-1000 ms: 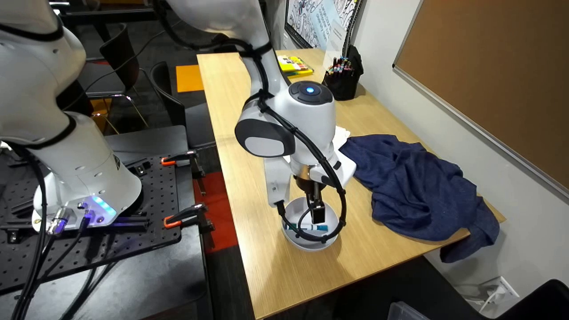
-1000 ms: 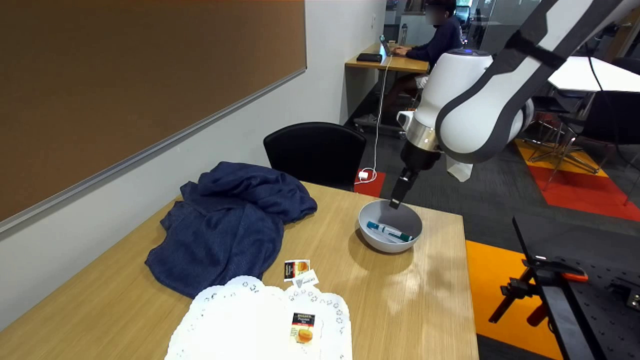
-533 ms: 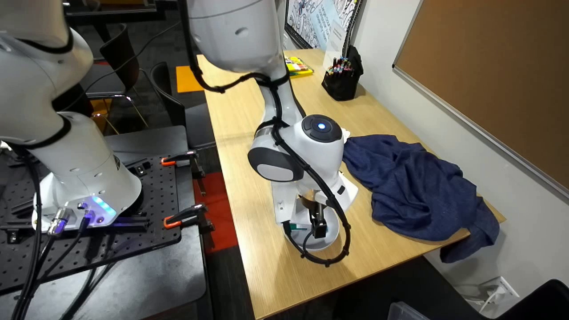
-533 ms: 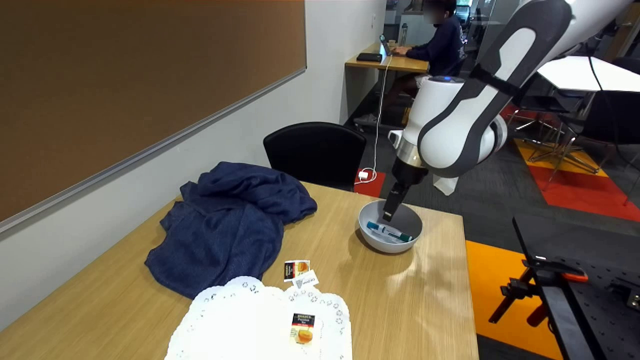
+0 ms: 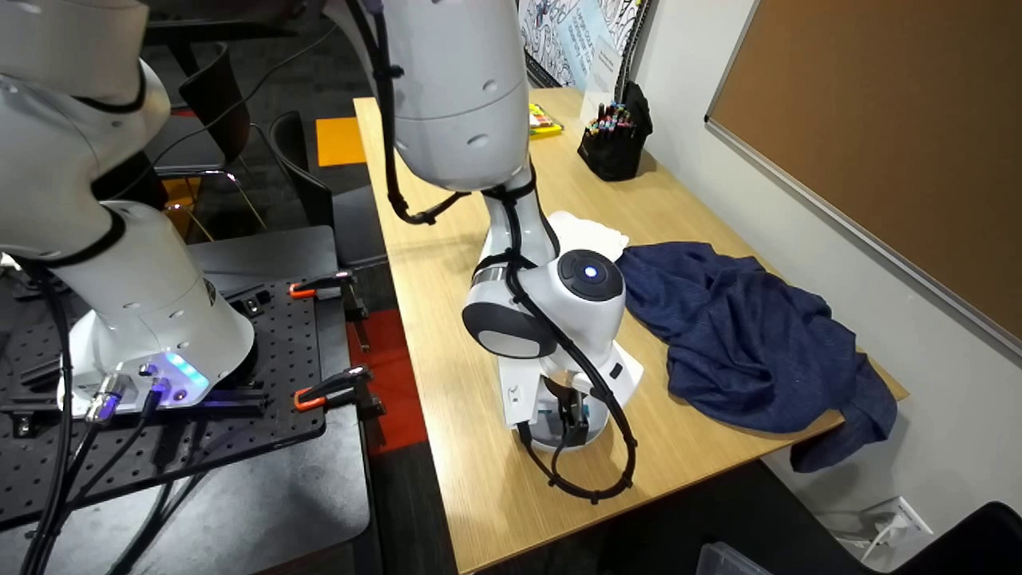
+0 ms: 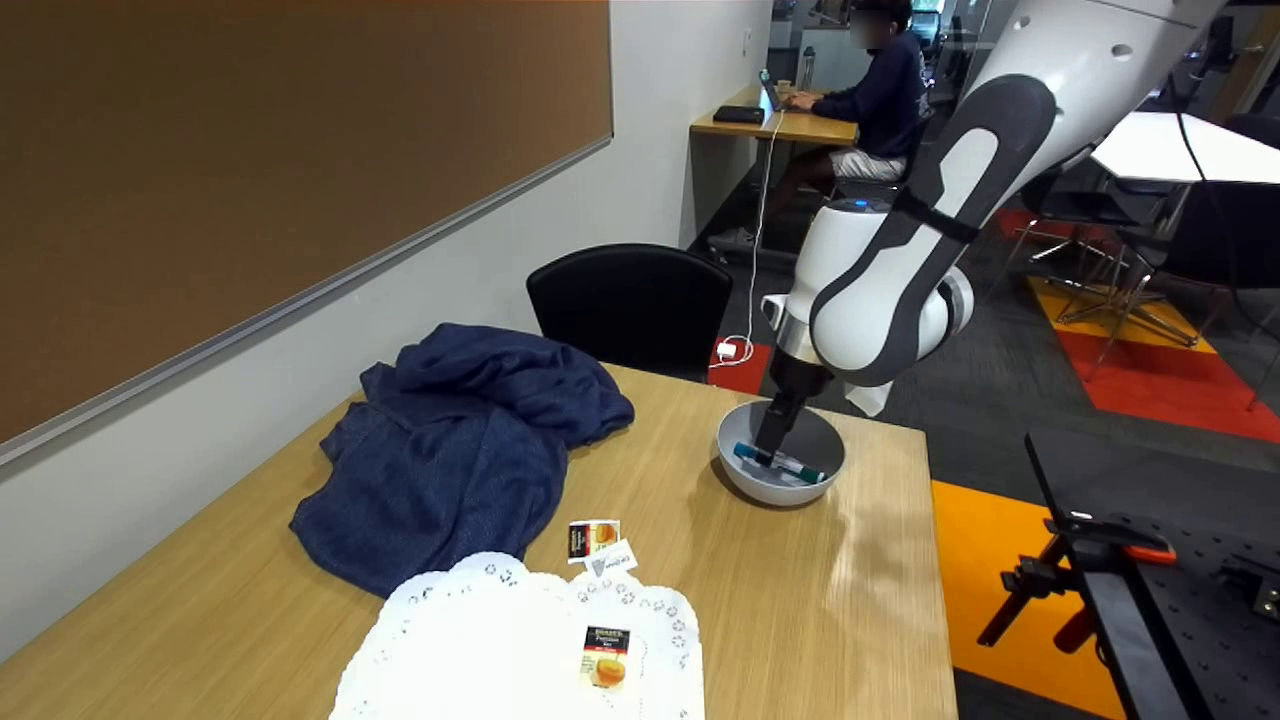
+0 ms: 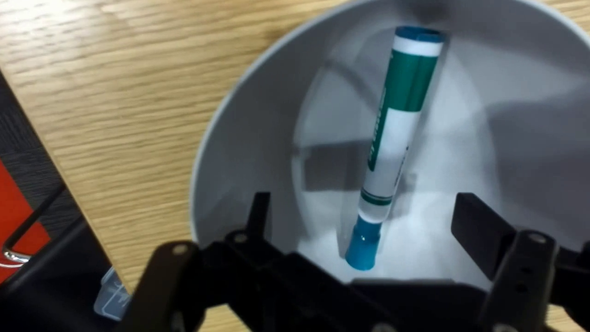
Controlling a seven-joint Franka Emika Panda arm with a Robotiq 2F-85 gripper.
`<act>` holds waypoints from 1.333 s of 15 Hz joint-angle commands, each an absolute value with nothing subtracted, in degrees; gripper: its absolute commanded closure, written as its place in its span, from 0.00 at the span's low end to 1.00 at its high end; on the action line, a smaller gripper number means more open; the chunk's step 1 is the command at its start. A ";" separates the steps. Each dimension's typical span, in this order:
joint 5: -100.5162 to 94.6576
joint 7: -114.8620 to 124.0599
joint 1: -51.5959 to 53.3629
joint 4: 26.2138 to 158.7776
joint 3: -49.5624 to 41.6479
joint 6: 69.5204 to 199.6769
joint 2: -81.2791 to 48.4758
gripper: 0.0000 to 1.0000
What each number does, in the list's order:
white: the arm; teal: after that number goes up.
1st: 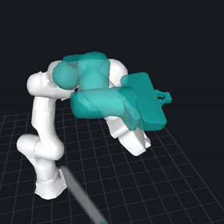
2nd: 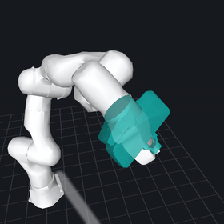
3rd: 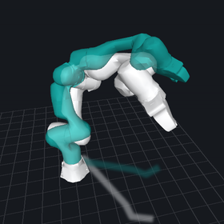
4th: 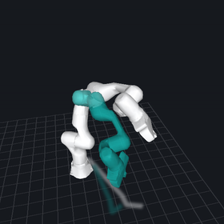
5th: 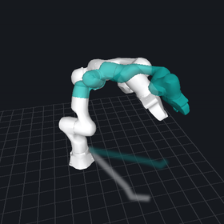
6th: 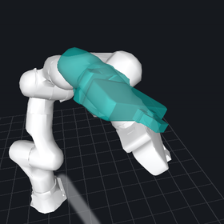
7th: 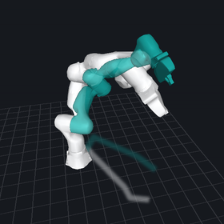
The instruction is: Put the marker on the table
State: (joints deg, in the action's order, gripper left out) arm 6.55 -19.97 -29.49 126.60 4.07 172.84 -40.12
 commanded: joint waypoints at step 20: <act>3.62 -5.76 -12.75 133.77 -7.16 173.83 -30.57 0.95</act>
